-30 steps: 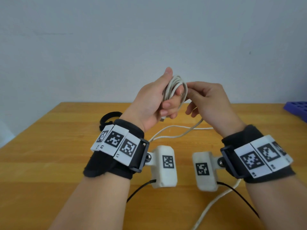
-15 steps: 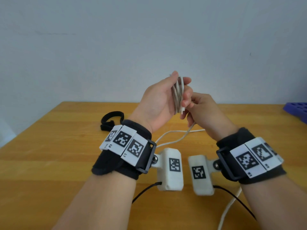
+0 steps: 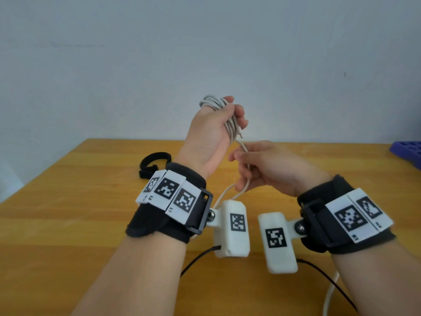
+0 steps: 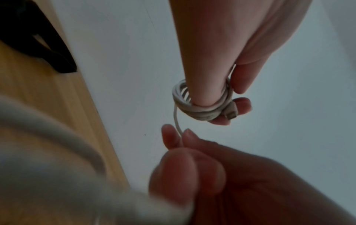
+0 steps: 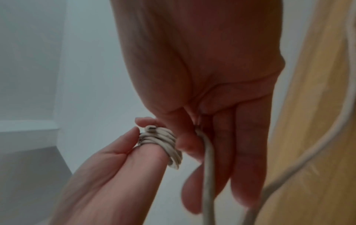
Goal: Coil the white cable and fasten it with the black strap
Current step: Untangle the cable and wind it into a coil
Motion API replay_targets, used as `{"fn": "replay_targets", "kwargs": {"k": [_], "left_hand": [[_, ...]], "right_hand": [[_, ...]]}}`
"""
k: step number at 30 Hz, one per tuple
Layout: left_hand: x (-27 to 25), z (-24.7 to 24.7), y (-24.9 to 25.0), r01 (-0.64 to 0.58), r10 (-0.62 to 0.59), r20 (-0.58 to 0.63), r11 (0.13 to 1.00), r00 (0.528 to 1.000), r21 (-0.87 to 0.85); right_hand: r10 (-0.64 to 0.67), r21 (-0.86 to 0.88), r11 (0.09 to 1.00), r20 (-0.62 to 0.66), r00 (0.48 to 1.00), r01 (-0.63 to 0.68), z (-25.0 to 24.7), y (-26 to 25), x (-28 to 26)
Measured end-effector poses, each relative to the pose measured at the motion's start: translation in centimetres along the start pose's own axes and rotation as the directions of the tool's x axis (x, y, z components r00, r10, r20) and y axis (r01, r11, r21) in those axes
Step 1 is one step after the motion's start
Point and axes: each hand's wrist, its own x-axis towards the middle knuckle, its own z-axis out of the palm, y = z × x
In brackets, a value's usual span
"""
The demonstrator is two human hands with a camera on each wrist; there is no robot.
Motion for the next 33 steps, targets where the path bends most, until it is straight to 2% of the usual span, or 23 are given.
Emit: {"fn": "replay_targets", "kwargs": {"k": [3,6,12,15,18,25,30,33], "left_hand": [[0.2,0.0,-0.2,-0.025,0.028,-0.055,0.998,0.998,0.055],[0.6,-0.4,-0.5,-0.043,0.059,-0.097,0.987,0.994,0.156],[0.9,-1.1,-0.9,-0.042,0.079,-0.131,0.964,0.988,0.264],[0.9,-1.3,-1.3,-0.035,0.092,-0.110,0.899,0.990,0.436],[0.8,-1.7,-1.5,-0.007,0.055,-0.075,0.847,0.996,0.532],[0.7,-1.7,-1.5,0.013,0.024,-0.043,0.711,0.999,0.703],[0.8,-2.1,-1.4,0.007,0.009,-0.018,0.668,1.000,0.744],[0.8,-2.4,-1.3,0.026,-0.016,-0.020,0.660,1.000,0.751]], "right_hand": [[-0.001,-0.209,0.978,-0.015,1.000,-0.002,0.8,-0.1,-0.1],[-0.013,-0.334,0.943,0.012,1.000,0.016,1.2,-0.4,-0.2],[-0.052,-0.478,0.877,0.003,0.999,0.047,1.4,-1.0,-0.6],[-0.055,-0.512,0.858,-0.014,0.998,0.040,1.4,-1.0,-0.6],[-0.070,-0.531,0.847,-0.038,0.997,0.039,1.3,-1.3,-0.7],[-0.078,-0.469,0.882,-0.067,0.995,0.038,1.2,-1.5,-0.7],[-0.064,-0.214,0.976,-0.075,0.995,0.046,0.6,-1.6,-0.5],[-0.039,-0.122,0.992,-0.042,0.998,0.034,0.6,-1.5,-0.5]]}}
